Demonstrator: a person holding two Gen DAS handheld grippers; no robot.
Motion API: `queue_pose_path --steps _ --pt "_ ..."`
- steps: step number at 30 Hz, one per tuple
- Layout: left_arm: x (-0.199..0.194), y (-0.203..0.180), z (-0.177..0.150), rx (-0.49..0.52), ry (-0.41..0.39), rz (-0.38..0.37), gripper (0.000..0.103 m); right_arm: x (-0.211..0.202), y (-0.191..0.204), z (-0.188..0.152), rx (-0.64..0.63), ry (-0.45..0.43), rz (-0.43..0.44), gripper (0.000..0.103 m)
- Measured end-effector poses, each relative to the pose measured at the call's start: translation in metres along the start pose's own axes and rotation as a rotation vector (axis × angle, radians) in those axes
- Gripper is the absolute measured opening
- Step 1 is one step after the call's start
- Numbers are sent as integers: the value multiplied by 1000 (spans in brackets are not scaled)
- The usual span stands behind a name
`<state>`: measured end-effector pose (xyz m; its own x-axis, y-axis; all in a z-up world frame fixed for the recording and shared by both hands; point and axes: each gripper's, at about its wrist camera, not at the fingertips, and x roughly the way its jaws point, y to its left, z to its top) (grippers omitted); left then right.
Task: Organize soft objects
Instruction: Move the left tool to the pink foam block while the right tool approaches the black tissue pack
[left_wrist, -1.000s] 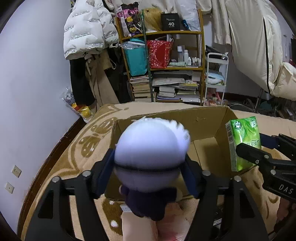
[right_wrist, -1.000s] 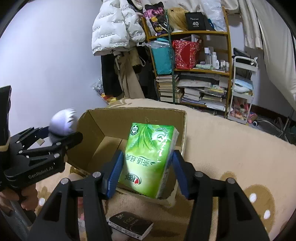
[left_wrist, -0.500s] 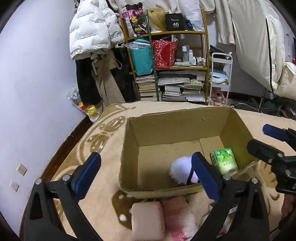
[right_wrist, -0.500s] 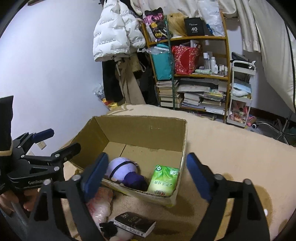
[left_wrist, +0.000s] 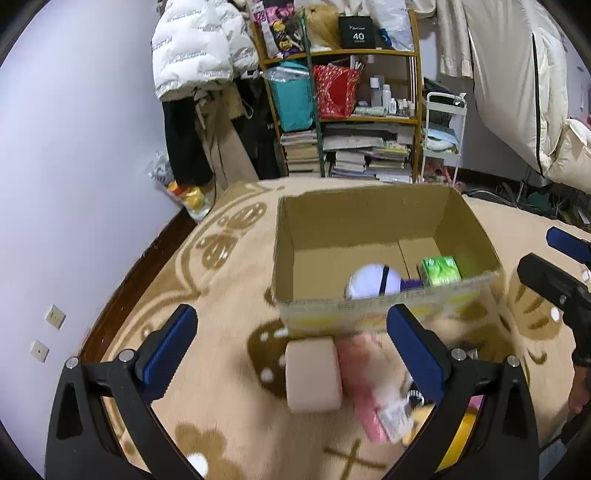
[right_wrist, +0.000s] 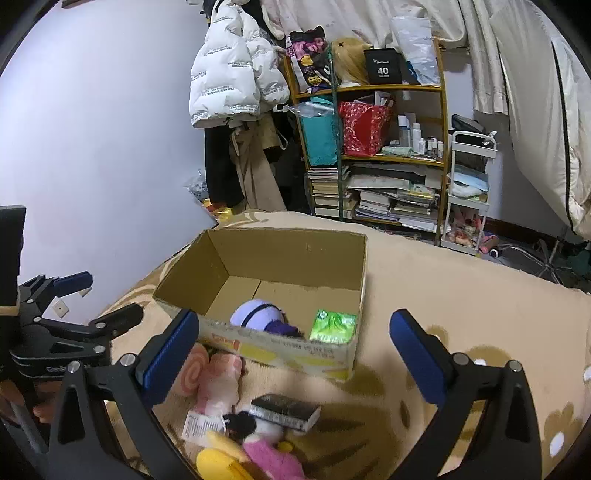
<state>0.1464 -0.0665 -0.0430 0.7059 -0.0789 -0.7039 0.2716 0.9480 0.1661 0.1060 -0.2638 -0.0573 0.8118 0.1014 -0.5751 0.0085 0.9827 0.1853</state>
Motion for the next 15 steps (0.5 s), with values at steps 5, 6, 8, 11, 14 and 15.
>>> queue_pose_path --steps 5,6,8,11,14,15 --pt "-14 10 -11 -10 43 20 101 -10 2 -10 2 31 2 103" --pt "-16 12 -13 -12 49 25 101 -11 3 -12 -2 35 -1 103" --pt "-20 15 -19 -18 61 43 101 -14 7 -18 -13 41 -16 103" --pt "-23 21 -29 -23 81 48 101 -15 9 -26 -26 59 -35 103" --pt "-18 25 -36 -31 109 46 101 -13 11 -34 -28 82 -40 103" --pt "-16 26 -37 -34 113 46 101 -12 11 -36 -29 89 -41 103"
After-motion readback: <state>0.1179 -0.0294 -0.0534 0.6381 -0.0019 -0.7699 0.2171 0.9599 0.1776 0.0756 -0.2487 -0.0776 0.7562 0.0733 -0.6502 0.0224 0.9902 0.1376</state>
